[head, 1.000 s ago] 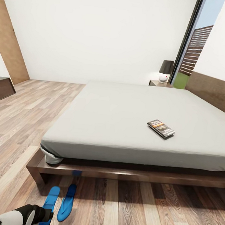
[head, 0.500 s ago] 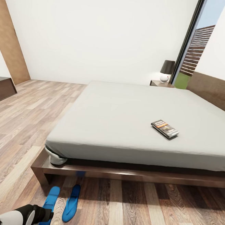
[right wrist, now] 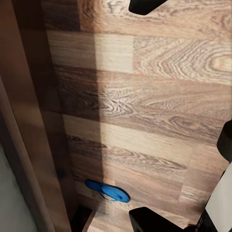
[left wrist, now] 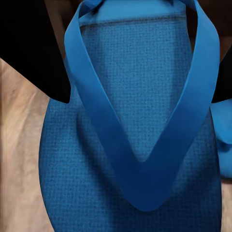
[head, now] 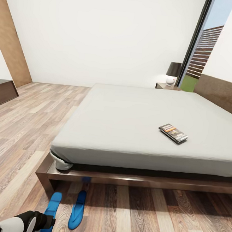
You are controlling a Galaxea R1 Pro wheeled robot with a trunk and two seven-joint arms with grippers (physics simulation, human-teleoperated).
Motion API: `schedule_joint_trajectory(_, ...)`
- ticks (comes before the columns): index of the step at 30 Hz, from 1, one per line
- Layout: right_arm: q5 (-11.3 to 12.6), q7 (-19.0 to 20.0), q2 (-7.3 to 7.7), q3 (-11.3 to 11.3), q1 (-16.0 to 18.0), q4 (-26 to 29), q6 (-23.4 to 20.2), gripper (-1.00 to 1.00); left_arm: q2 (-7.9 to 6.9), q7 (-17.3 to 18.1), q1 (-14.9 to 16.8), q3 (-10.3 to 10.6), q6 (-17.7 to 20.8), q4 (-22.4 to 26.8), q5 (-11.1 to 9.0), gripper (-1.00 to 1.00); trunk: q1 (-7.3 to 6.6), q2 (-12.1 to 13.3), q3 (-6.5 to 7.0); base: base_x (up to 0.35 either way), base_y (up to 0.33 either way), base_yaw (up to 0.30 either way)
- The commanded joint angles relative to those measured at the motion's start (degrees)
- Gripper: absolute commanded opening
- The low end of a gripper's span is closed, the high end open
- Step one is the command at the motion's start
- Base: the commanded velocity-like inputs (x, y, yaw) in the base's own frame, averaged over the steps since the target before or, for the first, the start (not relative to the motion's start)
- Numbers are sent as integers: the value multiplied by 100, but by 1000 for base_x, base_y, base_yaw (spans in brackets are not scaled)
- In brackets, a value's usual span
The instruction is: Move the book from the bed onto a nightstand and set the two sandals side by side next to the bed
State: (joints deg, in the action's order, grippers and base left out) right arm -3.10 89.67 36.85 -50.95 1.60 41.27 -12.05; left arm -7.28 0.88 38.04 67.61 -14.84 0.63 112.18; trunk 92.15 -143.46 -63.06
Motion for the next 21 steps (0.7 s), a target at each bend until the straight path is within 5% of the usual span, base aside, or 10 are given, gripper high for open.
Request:
schedule_joint_trajectory(1,-33,33,-2,-20,7,3,-60,100,-2,9,2,-28,-23,7,41,-100,-1,-2,-5,0,37,0)
schedule_joint_trajectory(21,-33,33,-2,-20,7,3,-60,100,-5,18,2,-28,-25,7,41,-100,-1,-2,-5,75,0,0)
